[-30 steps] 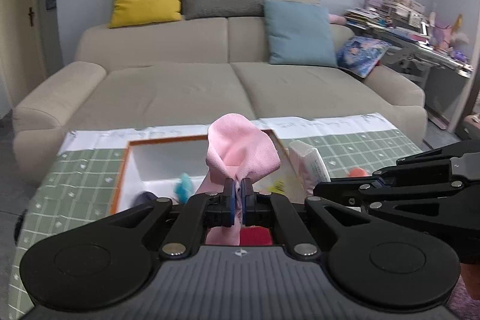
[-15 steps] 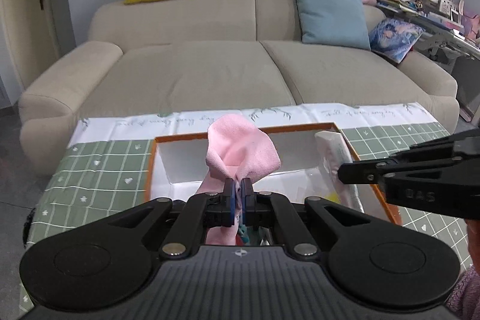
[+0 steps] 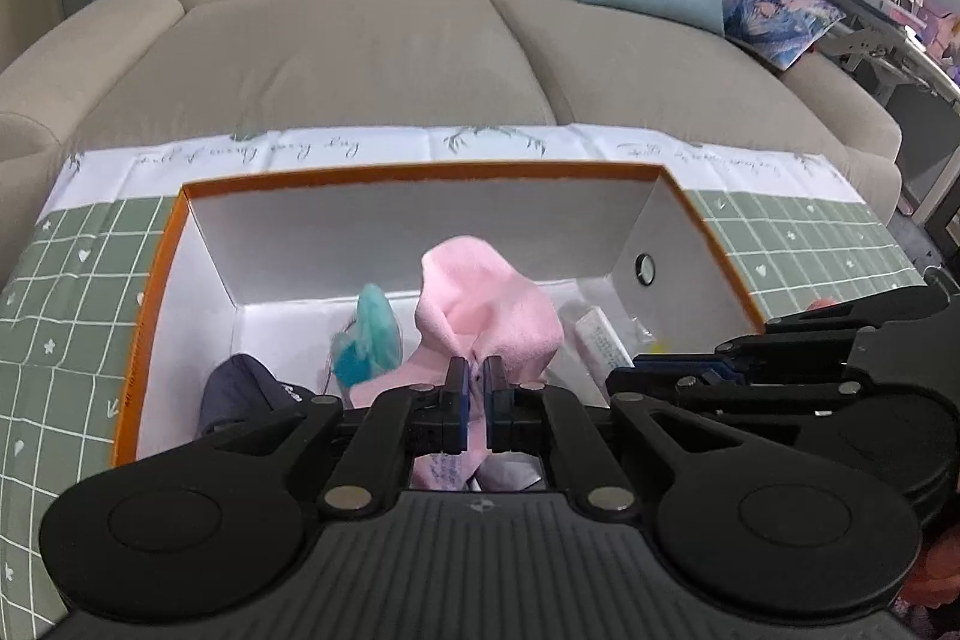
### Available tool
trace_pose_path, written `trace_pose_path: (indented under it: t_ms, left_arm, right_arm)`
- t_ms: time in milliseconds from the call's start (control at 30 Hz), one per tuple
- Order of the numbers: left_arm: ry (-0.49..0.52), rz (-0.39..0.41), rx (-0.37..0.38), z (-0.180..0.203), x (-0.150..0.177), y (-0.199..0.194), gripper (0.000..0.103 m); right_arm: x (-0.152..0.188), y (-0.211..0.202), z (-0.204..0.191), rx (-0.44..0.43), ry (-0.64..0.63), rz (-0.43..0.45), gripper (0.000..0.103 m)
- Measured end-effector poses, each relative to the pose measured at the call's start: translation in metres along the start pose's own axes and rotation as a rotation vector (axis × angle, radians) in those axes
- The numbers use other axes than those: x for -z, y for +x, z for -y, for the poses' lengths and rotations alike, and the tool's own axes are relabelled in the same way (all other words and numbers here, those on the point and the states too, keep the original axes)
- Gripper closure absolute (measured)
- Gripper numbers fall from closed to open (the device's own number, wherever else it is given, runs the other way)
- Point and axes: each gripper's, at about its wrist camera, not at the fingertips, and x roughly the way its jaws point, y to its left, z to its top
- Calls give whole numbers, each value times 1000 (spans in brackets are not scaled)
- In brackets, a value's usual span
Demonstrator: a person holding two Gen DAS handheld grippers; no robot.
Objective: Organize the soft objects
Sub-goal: 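Open both tools to drop the sock and card into the shoebox, then move both open tools back toward the brown cloth and pink ball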
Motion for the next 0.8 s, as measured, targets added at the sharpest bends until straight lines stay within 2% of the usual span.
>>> trace_pose_path:
  t_ms: [133,167,267,467,733,800]
  left_arm:
    - [-18,-11,-8,-5,1,2,94]
    - [-21,-10,-17,-7,1,0,94]
    - [-35,-8,-18,-11,1,-4,81]
    - [-37,37,-5,-6,2,-30,63]
    - [15,97,86,32,12,-68,55]
    - [46,111,103,45,17,-75,49]
  right_arm:
    - [2,2,-2,-11,0,0,95]
    - [2,0,-1,-19,3,0,91]
    - [3,-7,1,-27,11,17,75]
    - [10,-41,13,-36,51,70,71]
    - [42,-97,30,-10,118,135,59]
    - [55,-108,35,6,134,139,56]
